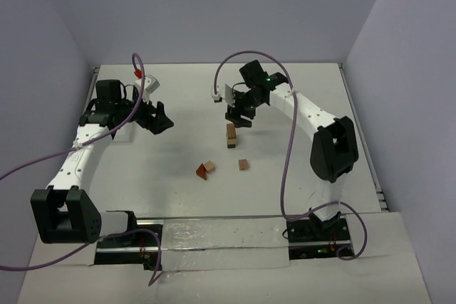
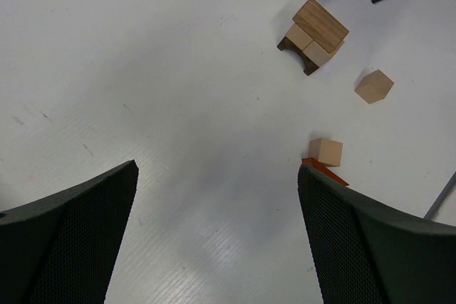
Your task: Build the wood block tower
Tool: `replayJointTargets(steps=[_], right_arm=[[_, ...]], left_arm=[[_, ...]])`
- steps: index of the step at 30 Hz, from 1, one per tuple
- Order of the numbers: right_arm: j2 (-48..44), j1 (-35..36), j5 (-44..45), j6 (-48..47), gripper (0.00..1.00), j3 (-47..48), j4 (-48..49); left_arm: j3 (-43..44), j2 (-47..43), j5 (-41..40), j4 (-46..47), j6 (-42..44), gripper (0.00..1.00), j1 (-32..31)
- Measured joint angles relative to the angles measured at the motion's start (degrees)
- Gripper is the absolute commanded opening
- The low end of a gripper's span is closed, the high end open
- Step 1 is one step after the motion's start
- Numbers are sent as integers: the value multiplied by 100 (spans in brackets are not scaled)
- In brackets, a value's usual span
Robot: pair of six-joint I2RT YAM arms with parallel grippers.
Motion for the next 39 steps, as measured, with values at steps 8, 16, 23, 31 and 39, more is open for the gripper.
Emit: replayJointTargets(steps=[8,16,23,31,39], right_arm=[[897,-402,-187,448,45,1112,-105],[1315,-442,-190,542,44,1608,-105],[1807,-442,-176,316,44,1812,-120],[2166,-442,-141,30,52,1867,-175],[2186,-442,-139,-50,65,1867,-189]], left_arm=[[-11,4,76,76,-4,99,0],[-43,8,153,176,-32,98,0],[-48,15,200,207,-48,98,0],[-63,54,270,207,-50,98,0],[-70,89,274,207,-50,98,0]])
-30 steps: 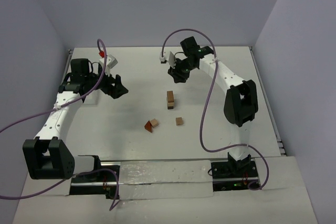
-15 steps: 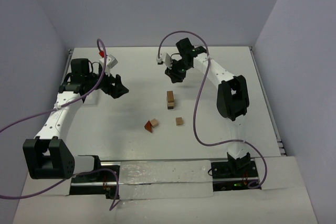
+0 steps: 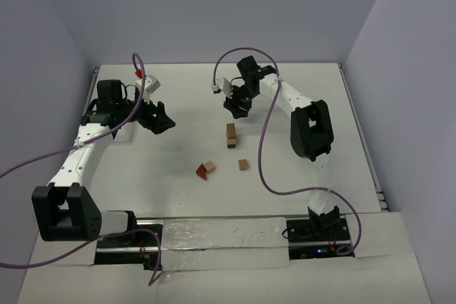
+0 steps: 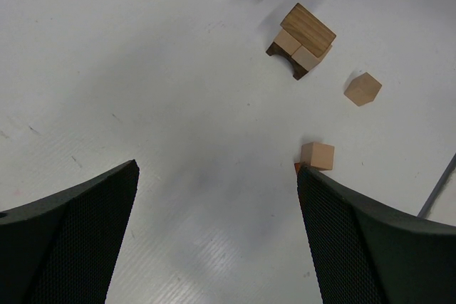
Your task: Build the wood block tower
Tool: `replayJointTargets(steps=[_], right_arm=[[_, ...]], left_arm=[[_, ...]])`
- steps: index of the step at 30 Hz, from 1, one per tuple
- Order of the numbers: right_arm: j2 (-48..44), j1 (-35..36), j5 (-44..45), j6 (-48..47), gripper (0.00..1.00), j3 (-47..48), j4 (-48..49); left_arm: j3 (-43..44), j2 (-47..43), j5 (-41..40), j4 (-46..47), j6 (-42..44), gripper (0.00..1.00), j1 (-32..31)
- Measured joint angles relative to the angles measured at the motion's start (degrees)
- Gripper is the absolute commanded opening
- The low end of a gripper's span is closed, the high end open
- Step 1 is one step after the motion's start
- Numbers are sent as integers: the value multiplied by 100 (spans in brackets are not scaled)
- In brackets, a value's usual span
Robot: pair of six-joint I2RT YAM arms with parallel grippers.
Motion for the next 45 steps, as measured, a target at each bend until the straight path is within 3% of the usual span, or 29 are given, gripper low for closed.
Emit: replayJointTargets(steps=[15,23,26,28,32,45], right_arm=[[0,11,5,-75,77,0,-15],[0,27,9,-88,77,-11,-14],[0,43,7,-91,75,-11,-15],[0,50,7,-95,66,-11,-15],[0,52,7,-114,59,-11,-19],[0,91,-18,-199,52,-11,-121]], left_arm=[[0,74,7,2,0,98,-7],[0,95,20,2,-2,99,-8],[0,104,20,2,0,98,-16],[0,110,20,2,0,98,-17],[0,111,21,2,-2,98,-17],[0,113,20,2,-2,98,-44]])
